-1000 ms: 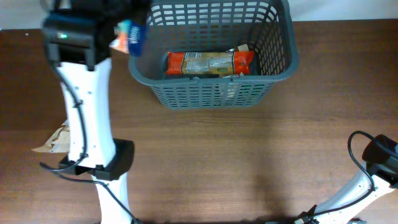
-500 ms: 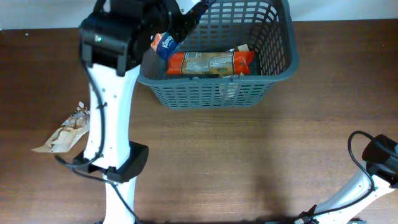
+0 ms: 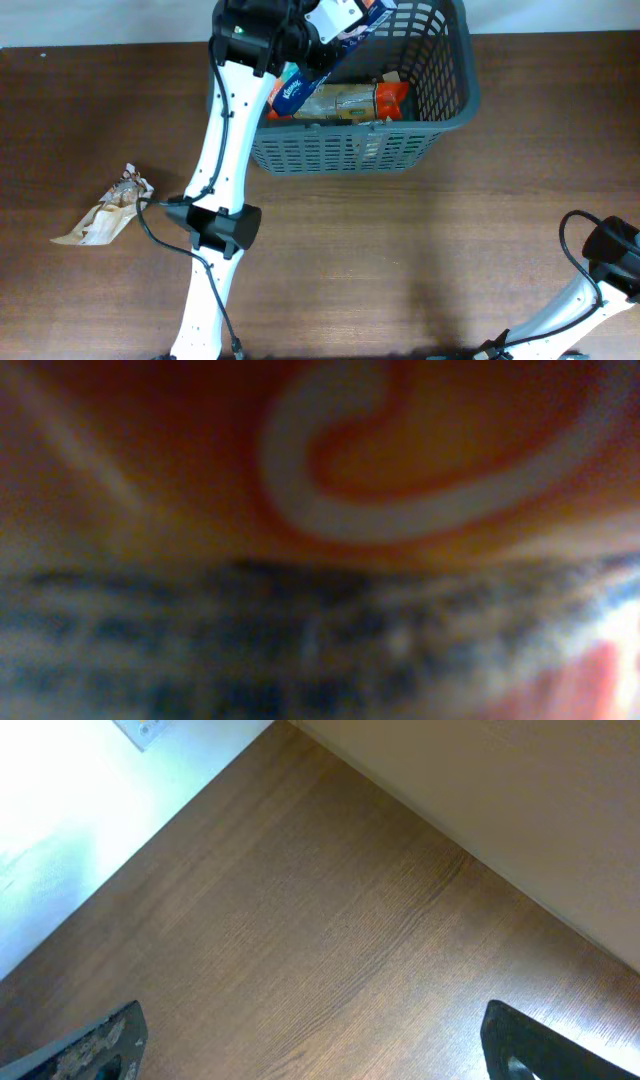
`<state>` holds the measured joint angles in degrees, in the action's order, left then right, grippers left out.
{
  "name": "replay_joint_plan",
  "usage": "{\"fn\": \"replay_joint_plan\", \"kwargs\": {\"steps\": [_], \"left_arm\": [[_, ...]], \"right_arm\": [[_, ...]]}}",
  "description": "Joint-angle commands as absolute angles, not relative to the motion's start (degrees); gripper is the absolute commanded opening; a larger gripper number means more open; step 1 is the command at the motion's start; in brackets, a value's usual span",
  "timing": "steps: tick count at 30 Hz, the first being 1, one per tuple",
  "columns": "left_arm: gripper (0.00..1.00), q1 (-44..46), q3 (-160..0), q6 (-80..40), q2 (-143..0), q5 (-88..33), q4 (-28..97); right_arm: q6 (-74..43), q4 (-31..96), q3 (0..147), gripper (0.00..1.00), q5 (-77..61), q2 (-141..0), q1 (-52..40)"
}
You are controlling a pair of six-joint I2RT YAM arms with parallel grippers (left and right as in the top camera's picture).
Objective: Pack container
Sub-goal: 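Lower the tissue pack into the basket and open the left gripper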
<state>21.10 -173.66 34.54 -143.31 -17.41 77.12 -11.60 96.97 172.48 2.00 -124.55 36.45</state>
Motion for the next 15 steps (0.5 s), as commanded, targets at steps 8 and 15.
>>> {"fn": "replay_joint_plan", "kwargs": {"steps": [8, 15], "left_arm": [[0.44, 20.8, -170.0, 35.6, -143.8, -18.7, 78.1], [0.5, 20.1, -168.6, 35.6, -143.8, -18.7, 79.0]], "right_arm": [[-11.7, 97.3, 172.4, 0.99, 1.7, -123.2, 36.4], [-11.7, 97.3, 172.4, 0.99, 1.7, -123.2, 36.4]]}}
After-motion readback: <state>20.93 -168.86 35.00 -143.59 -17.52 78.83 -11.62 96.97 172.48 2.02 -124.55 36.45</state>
